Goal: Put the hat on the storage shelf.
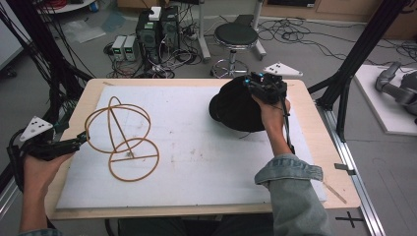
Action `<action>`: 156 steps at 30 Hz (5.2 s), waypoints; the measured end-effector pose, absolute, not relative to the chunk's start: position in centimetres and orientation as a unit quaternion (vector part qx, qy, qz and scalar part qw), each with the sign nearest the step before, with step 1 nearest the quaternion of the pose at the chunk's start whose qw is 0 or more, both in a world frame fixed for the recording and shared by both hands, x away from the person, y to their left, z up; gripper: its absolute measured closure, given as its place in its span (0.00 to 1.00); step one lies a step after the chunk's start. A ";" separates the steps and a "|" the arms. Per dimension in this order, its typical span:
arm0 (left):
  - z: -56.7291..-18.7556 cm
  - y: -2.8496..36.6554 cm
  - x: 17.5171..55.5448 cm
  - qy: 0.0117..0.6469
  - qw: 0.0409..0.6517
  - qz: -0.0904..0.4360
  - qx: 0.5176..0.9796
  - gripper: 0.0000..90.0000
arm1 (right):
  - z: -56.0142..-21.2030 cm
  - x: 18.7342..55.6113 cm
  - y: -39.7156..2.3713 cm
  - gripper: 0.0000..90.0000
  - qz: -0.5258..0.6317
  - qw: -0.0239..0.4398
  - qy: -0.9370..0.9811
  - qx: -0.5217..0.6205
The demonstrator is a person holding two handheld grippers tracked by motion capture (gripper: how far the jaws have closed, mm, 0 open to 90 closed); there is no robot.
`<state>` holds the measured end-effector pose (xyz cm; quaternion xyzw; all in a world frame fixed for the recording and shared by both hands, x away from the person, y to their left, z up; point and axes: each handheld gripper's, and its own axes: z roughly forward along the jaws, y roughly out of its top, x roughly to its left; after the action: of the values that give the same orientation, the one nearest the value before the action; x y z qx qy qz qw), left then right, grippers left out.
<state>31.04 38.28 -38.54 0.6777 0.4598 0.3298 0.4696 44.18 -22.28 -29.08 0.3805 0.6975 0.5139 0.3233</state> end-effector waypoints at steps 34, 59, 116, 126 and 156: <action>-38.5 38.6 30.9 0.462 0.471 0.329 0.676 0.21 | -17.0 38.7 -18.5 0.77 0.633 0.301 0.654 0.283; -38.2 39.4 30.1 0.465 0.469 0.340 0.669 0.21 | -13.1 37.1 -9.2 0.77 0.691 0.224 0.648 0.229; -38.2 40.7 29.7 0.476 0.468 0.346 0.659 0.21 | -22.8 37.5 4.6 0.75 0.637 0.020 0.746 0.194; -38.6 41.4 29.6 0.486 0.465 0.345 0.655 0.21 | -23.8 37.7 4.9 0.74 0.628 0.015 0.752 0.199; -38.7 42.0 29.3 0.493 0.458 0.349 0.652 0.21 | -24.6 38.7 0.0 0.49 0.614 0.039 0.752 0.237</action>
<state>29.34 42.05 -38.70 0.6518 0.4934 0.3494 0.4579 38.70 0.04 -24.63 0.2368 0.7518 0.6142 0.0391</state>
